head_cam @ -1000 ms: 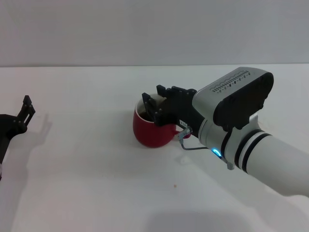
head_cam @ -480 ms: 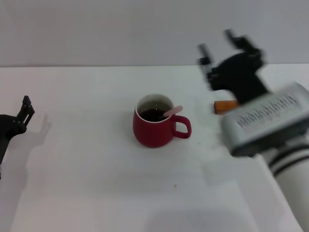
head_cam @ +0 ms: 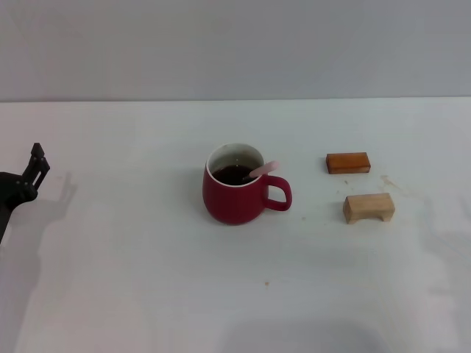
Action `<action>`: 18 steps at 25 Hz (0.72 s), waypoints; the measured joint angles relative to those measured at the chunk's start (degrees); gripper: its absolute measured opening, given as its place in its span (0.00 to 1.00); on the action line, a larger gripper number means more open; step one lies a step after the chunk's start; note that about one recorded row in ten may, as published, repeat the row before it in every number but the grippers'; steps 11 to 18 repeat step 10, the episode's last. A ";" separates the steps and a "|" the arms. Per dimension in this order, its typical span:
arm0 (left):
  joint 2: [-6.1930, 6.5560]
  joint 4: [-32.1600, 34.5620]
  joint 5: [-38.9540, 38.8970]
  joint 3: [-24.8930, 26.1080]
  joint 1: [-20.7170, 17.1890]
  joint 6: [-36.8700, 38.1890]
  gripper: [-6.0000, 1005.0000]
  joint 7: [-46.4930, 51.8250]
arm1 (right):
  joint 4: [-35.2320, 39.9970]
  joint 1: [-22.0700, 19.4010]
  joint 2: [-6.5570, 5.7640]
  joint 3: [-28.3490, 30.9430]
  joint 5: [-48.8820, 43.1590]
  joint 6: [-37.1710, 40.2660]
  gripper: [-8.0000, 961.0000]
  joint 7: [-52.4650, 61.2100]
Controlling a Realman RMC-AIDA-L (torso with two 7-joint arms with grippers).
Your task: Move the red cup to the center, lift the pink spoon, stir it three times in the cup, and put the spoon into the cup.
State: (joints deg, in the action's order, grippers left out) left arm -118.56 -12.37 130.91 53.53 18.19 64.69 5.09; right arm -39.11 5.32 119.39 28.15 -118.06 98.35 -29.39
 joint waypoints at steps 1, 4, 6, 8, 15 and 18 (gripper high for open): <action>0.00 0.00 0.00 0.00 0.00 0.00 0.84 0.00 | 1.45 -0.99 0.00 -0.12 1.38 1.08 0.56 4.40; 0.00 0.14 -0.07 0.20 0.00 0.21 0.84 0.00 | 6.15 -5.03 0.00 -0.09 12.32 3.81 0.56 15.91; 0.00 0.26 -0.21 0.40 0.01 0.27 0.84 0.00 | 7.05 -5.62 0.00 -0.10 15.33 4.18 0.56 17.14; 0.00 0.50 -0.38 1.30 0.00 0.34 0.84 0.00 | 9.06 -6.46 0.01 -0.27 21.39 4.57 0.56 20.12; 0.00 0.63 -0.39 1.96 -0.03 0.35 0.84 -0.01 | 10.98 -6.86 -0.01 -0.30 24.80 4.44 0.56 23.97; 0.00 0.63 -0.39 1.96 -0.03 0.35 0.84 -0.01 | 10.98 -6.86 -0.01 -0.30 24.80 4.44 0.56 23.97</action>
